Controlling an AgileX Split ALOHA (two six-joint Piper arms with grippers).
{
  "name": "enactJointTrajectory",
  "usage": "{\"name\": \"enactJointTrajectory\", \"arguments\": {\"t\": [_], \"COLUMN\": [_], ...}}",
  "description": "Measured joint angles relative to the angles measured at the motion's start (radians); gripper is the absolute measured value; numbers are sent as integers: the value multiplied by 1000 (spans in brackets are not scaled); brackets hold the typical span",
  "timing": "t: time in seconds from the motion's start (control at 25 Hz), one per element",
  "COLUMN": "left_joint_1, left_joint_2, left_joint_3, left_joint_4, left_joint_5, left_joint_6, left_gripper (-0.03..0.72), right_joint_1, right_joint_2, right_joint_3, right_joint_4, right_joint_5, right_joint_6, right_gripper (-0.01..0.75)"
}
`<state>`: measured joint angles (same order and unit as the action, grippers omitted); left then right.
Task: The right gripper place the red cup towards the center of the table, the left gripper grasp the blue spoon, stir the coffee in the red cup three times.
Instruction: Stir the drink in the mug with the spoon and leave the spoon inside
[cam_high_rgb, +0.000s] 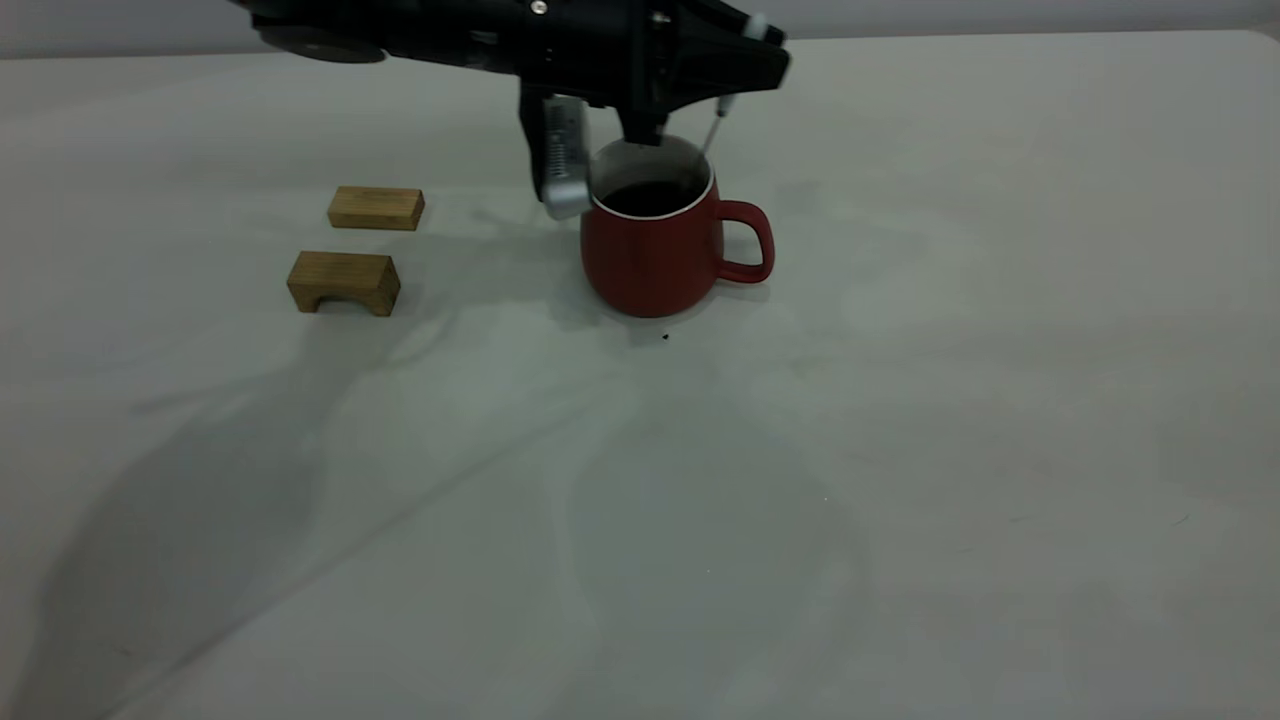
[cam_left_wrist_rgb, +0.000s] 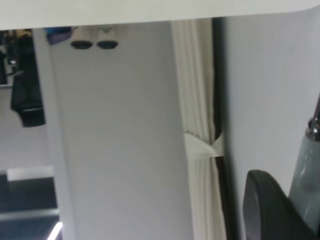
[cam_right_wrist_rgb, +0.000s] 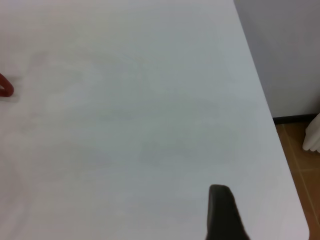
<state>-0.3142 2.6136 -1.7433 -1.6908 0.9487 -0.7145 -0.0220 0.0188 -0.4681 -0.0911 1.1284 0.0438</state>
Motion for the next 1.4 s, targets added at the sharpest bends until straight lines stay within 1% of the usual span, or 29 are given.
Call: {"name": "enactJointTrajectory", "arguments": {"t": [0.08,0.2,0.32,0.44,0.52,0.68,0.76,1.16,1.4], "left_joint_1": [-5,3,32,68,86,93,93,93,93], "left_joint_2": [0,0,0,0,0,0,0,0,0], "left_joint_3": [0,0,0,0,0,0,0,0,0], "left_joint_4": [16,94,194,236,238,225,219,215,215], "left_joint_5": [35,83,97,96,85,15,4,7,40], "left_joint_6": [-27,-98,-191,-228,-238,-244,-244,-252,-254], "left_gripper": [151,151,151,151,151,151,151,151,151], "right_joint_1": [0,0,0,0,0,0,0,0,0], "right_joint_2": [0,0,0,0,0,0,0,0,0], "right_joint_3": [0,0,0,0,0,0,0,0,0], "right_joint_4": [0,0,0,0,0,0,0,0,0], "right_joint_5": [0,0,0,0,0,0,0,0,0], "right_joint_6": [0,0,0,0,0,0,0,0,0], "right_gripper": [491,491,491,491,491,491,491,491,491]}}
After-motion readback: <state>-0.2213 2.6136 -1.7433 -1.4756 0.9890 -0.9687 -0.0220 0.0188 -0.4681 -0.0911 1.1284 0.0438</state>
